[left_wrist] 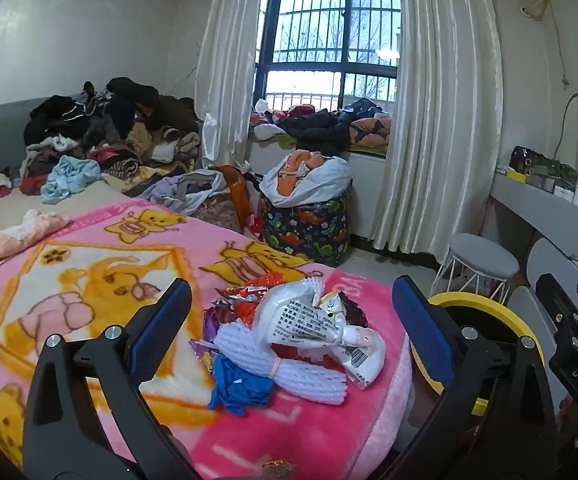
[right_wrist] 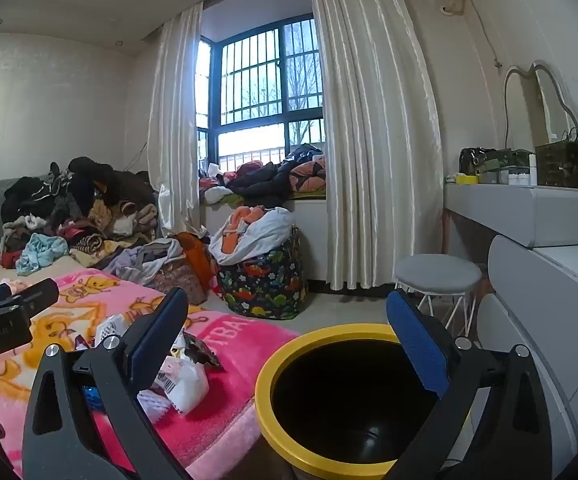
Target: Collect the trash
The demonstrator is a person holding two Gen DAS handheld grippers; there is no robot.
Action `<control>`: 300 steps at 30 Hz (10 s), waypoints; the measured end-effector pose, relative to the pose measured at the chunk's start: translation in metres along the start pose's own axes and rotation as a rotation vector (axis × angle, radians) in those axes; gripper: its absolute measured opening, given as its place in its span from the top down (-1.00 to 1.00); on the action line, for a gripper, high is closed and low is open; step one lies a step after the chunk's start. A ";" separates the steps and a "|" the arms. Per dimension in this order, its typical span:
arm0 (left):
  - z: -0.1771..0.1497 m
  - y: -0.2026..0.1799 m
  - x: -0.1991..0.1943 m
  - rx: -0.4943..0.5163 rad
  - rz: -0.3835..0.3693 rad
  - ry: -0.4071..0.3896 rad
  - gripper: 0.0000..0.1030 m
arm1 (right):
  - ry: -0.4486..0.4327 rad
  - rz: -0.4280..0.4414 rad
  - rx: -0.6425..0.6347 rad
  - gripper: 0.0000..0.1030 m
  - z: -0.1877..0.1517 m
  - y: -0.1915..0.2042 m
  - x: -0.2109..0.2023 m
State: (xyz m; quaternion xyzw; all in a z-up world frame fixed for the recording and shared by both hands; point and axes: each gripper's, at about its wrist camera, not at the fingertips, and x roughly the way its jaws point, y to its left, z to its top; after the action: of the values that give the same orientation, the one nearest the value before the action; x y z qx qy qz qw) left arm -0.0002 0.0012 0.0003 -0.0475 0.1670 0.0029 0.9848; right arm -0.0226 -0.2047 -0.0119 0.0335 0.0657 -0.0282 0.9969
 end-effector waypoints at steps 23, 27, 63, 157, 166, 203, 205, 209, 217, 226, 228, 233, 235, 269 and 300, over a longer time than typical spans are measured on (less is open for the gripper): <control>-0.003 -0.007 0.001 0.003 -0.012 -0.012 -0.79 | 0.037 0.039 -0.012 -0.88 0.002 0.002 0.000; -0.001 -0.009 0.001 0.000 -0.011 -0.013 -0.79 | 0.038 0.042 -0.010 -0.88 0.000 0.003 0.000; 0.004 -0.015 -0.007 -0.012 -0.007 -0.013 -0.79 | 0.055 0.088 -0.024 -0.88 0.001 0.003 0.004; 0.008 0.054 0.078 -0.159 -0.240 0.324 0.79 | 0.392 0.473 -0.157 0.23 -0.011 0.057 0.106; 0.013 0.022 0.072 -0.064 -0.269 0.307 0.79 | 0.376 0.405 -0.067 0.23 0.001 0.025 0.102; -0.003 -0.088 0.086 0.132 -0.409 0.338 0.79 | 0.423 0.116 0.182 0.23 -0.014 -0.103 0.107; -0.004 -0.093 0.088 0.145 -0.413 0.340 0.79 | 0.431 0.106 0.200 0.23 -0.017 -0.109 0.108; -0.007 -0.106 0.093 0.165 -0.420 0.349 0.79 | 0.454 0.081 0.228 0.23 -0.021 -0.118 0.112; -0.020 -0.136 0.112 0.214 -0.437 0.387 0.79 | 0.493 0.037 0.289 0.22 -0.035 -0.140 0.117; -0.033 -0.155 0.135 0.226 -0.465 0.415 0.02 | 0.521 0.000 0.309 -0.12 -0.045 -0.147 0.121; -0.035 -0.152 0.138 0.214 -0.460 0.419 -0.17 | 0.520 -0.005 0.301 -0.21 -0.046 -0.146 0.121; -0.037 -0.137 0.135 0.180 -0.432 0.407 -0.45 | 0.518 -0.002 0.275 -0.26 -0.045 -0.139 0.122; -0.035 -0.131 0.134 0.172 -0.418 0.400 -0.51 | 0.517 0.007 0.267 -0.28 -0.045 -0.134 0.121; -0.005 0.022 0.106 -0.032 -0.107 0.277 -0.72 | 0.511 0.353 -0.007 -0.36 -0.017 0.025 0.125; -0.045 0.110 0.154 -0.224 -0.047 0.495 0.49 | 0.711 0.574 -0.106 0.30 -0.062 0.153 0.180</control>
State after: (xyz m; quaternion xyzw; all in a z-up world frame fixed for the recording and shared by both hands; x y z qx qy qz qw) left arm 0.1281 0.1050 -0.1029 -0.1594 0.4003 -0.0130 0.9023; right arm 0.1570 -0.0572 -0.0870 0.0067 0.3932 0.2657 0.8802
